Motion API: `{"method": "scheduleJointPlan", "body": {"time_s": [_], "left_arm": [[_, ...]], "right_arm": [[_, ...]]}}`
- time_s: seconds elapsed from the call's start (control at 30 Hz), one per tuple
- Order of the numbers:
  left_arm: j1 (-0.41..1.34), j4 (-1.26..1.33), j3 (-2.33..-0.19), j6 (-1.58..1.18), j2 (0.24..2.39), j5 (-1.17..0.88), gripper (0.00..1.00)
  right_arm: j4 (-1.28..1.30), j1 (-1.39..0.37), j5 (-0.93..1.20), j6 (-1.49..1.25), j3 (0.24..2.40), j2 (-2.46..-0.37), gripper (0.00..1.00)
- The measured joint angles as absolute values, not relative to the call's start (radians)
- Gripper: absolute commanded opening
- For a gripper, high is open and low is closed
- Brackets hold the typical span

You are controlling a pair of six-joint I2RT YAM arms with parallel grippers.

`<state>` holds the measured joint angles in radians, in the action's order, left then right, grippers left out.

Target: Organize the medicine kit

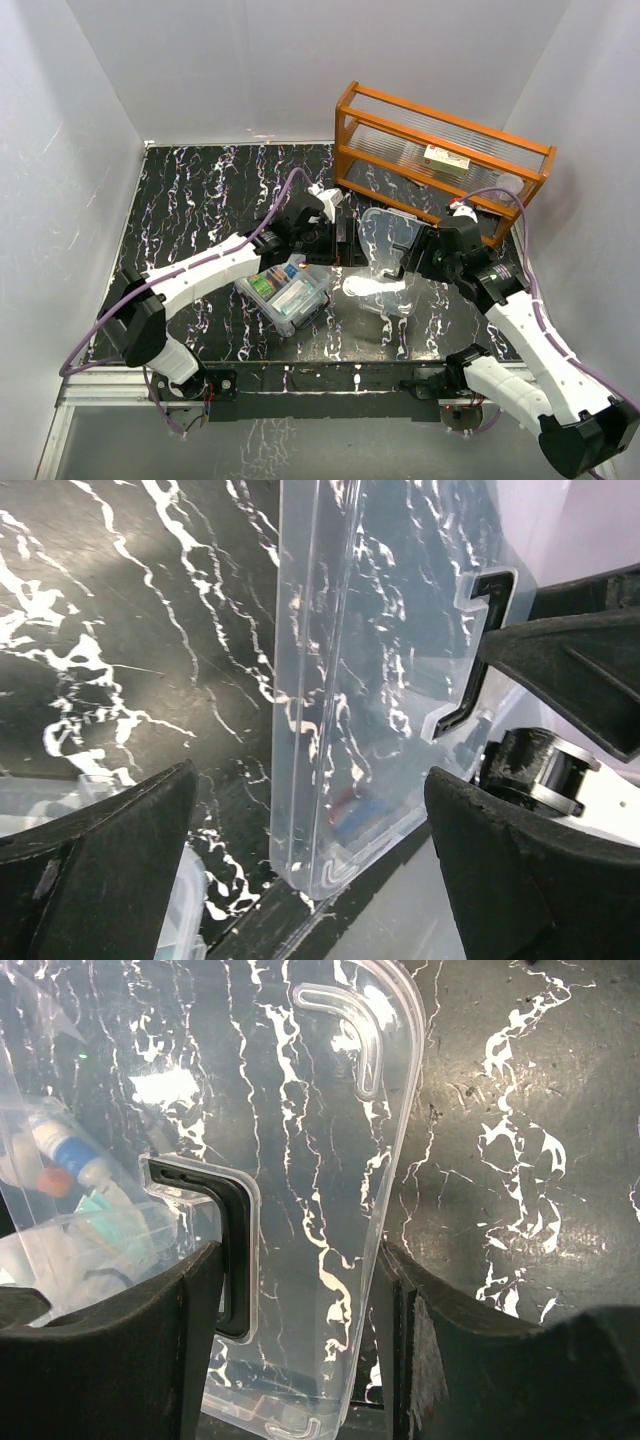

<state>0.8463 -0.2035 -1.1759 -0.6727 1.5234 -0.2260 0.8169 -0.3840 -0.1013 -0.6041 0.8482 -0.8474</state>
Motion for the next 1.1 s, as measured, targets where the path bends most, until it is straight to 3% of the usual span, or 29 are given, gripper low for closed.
{"method": "scheduleJointPlan", "body": {"time_s": [0.17,0.33,0.63,1.0,1.1], "left_arm": [[0.84,-0.156,-1.176,-0.708,1.533,-0.325,0.87],[0.817,-0.041,-1.116,-0.761,1.516,-0.436,0.55],[0.782,0.054,-1.028,-0.821,1.46,-0.548,0.18],[0.748,0.116,-1.012,-0.863,1.401,-0.612,0.15],[0.721,0.112,-1.005,-0.88,1.37,-0.596,0.15]], "right_arm": [[0.839,-0.384,-0.069,-0.604,0.875,-0.838,0.44],[0.842,-0.384,-0.031,-0.611,0.888,-0.835,0.44],[0.834,-0.384,0.043,-0.63,0.886,-0.825,0.5],[0.785,-0.383,0.08,-0.682,0.885,-0.745,0.76],[0.778,-0.383,0.084,-0.69,0.885,-0.733,0.77]]}}
